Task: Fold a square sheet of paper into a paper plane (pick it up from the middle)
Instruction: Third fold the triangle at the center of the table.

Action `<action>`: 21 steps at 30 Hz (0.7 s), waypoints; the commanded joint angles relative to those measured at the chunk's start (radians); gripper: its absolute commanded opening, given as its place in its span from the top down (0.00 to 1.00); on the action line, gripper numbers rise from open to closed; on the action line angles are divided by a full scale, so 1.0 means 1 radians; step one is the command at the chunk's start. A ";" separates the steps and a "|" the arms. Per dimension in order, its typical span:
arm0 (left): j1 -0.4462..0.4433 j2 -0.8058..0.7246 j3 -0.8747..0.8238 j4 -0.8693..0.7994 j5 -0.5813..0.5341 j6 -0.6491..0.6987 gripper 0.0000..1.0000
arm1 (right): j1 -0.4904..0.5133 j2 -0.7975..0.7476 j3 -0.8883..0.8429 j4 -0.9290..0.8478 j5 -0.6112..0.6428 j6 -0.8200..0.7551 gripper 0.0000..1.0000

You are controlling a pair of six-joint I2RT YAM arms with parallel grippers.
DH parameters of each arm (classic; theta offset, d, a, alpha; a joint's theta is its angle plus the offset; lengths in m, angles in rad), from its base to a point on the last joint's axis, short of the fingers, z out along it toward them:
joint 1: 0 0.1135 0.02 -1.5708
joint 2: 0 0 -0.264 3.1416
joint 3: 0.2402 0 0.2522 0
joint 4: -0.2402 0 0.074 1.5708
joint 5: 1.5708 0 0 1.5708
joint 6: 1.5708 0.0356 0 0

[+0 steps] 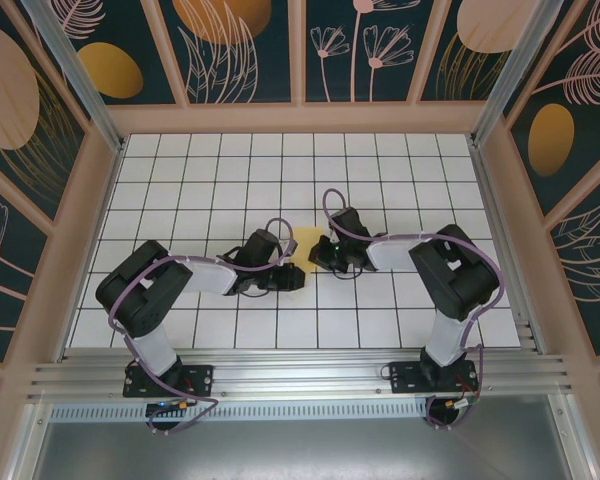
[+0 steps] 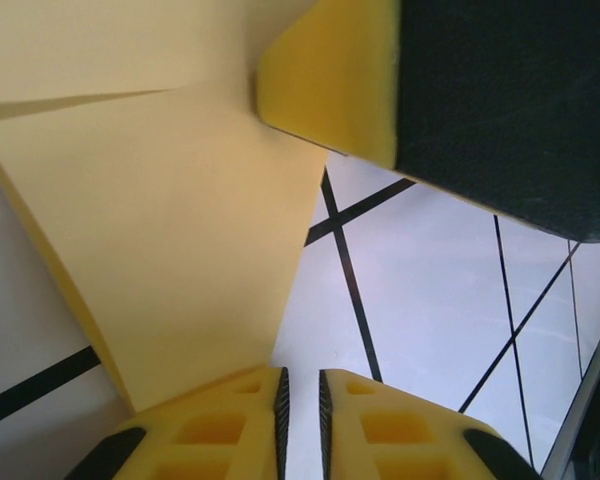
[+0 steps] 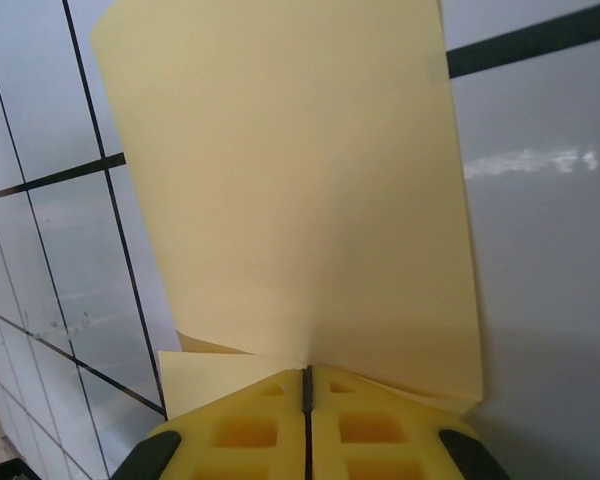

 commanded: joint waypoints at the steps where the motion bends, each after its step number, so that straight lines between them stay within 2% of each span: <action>1: 0.002 0.016 -0.030 -0.086 -0.019 0.014 0.82 | 0.001 -0.088 -0.004 -0.033 0.043 -0.032 0.90; 6: 0.002 0.017 -0.019 -0.094 -0.015 0.026 0.85 | 0.013 -0.140 -0.059 0.037 -0.023 -0.027 0.95; 11: 0.002 0.024 -0.007 -0.100 -0.016 0.030 0.85 | 0.058 -0.104 -0.081 0.082 -0.054 0.000 1.00; 21: 0.002 0.022 -0.010 -0.110 -0.025 0.030 0.88 | 0.094 -0.023 -0.092 0.124 -0.067 0.019 1.00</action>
